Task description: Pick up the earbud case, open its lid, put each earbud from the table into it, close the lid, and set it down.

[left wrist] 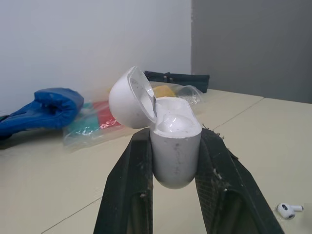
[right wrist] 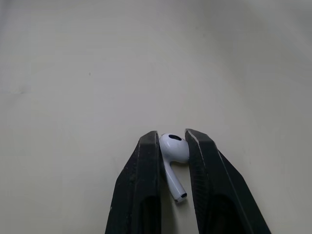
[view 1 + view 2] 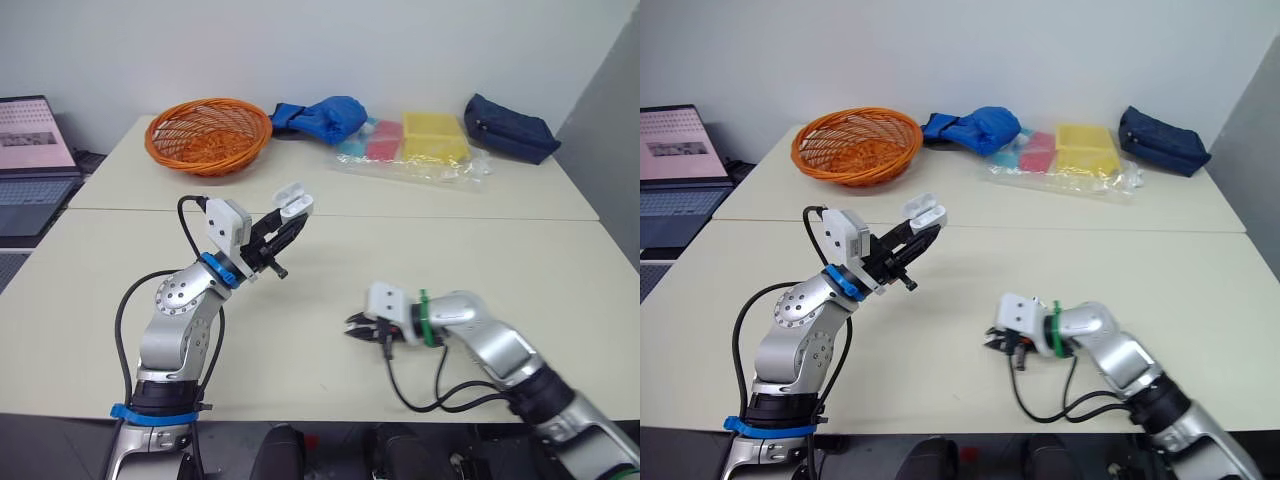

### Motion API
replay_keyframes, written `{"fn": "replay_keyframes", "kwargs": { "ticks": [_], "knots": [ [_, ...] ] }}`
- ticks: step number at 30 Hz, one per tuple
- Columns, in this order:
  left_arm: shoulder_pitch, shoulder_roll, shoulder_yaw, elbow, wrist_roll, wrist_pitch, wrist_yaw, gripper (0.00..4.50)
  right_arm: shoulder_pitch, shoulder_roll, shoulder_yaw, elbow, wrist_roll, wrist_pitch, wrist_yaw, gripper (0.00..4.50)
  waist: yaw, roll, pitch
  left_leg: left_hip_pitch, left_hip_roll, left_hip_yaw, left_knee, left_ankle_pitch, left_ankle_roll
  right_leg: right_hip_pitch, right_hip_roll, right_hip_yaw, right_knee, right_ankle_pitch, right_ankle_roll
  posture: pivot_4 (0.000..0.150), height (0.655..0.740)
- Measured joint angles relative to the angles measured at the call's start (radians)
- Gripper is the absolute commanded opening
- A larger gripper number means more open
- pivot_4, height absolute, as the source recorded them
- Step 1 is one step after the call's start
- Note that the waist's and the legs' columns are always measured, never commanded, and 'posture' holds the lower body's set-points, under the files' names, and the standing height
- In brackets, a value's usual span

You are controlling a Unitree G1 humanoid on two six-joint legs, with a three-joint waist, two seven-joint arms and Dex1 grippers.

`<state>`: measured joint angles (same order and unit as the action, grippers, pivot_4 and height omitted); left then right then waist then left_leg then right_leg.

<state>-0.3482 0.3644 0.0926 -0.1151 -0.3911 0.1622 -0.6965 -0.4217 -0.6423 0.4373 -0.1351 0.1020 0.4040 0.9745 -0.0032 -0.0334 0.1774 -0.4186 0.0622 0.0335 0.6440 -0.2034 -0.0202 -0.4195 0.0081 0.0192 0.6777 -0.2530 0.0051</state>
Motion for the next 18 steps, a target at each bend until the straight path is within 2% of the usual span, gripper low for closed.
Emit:
{"fn": "replay_keyframes", "kwargs": {
  "ticks": [3, 5, 9, 12, 18],
  "knots": [
    [0.019, 0.005, 0.004, 0.001, 0.000, -0.003, 0.000, 0.77, 0.051, -0.233, -0.154, -0.029, 0.040, 0.042, 0.089, 0.41, 0.007, 0.000, 0.000, -0.002, -0.001, 0.002, 0.000, 0.000, 0.000, 0.000, -0.003, 0.001, -0.004, -0.002, -0.001, 0.150, 0.7400],
    [0.022, 0.003, 0.001, 0.005, 0.000, -0.012, -0.003, 0.77, 0.059, -0.319, -0.218, -0.037, 0.057, 0.042, 0.144, 0.41, 0.004, 0.000, 0.001, -0.002, 0.000, 0.002, -0.001, -0.001, -0.001, 0.000, -0.002, 0.001, -0.005, -0.002, 0.000, 0.150, 0.7400],
    [0.021, -0.001, -0.010, 0.009, 0.000, -0.024, -0.005, 0.77, 0.096, -0.464, -0.235, 0.027, 0.050, -0.022, 0.267, 0.41, 0.000, 0.000, 0.001, -0.001, 0.001, 0.001, -0.003, -0.001, -0.001, -0.001, 0.000, 0.000, -0.004, -0.001, 0.002, 0.150, 0.7400],
    [0.021, -0.002, -0.010, 0.009, -0.001, -0.029, -0.005, 0.77, 0.090, -0.525, -0.226, 0.138, 0.002, -0.081, 0.328, 0.41, -0.001, 0.000, 0.001, 0.000, 0.001, 0.001, -0.003, -0.001, -0.001, -0.001, 0.001, 0.000, -0.003, -0.001, 0.001, 0.150, 0.7400],
    [0.037, -0.002, -0.009, 0.001, -0.002, -0.030, -0.002, 0.77, 0.050, -0.536, -0.180, 0.241, -0.061, -0.139, 0.405, 0.41, -0.005, 0.000, 0.001, 0.001, 0.001, 0.001, -0.003, -0.001, -0.001, -0.001, 0.002, 0.001, -0.003, -0.001, 0.001, 0.150, 0.7400]
  ]
}}
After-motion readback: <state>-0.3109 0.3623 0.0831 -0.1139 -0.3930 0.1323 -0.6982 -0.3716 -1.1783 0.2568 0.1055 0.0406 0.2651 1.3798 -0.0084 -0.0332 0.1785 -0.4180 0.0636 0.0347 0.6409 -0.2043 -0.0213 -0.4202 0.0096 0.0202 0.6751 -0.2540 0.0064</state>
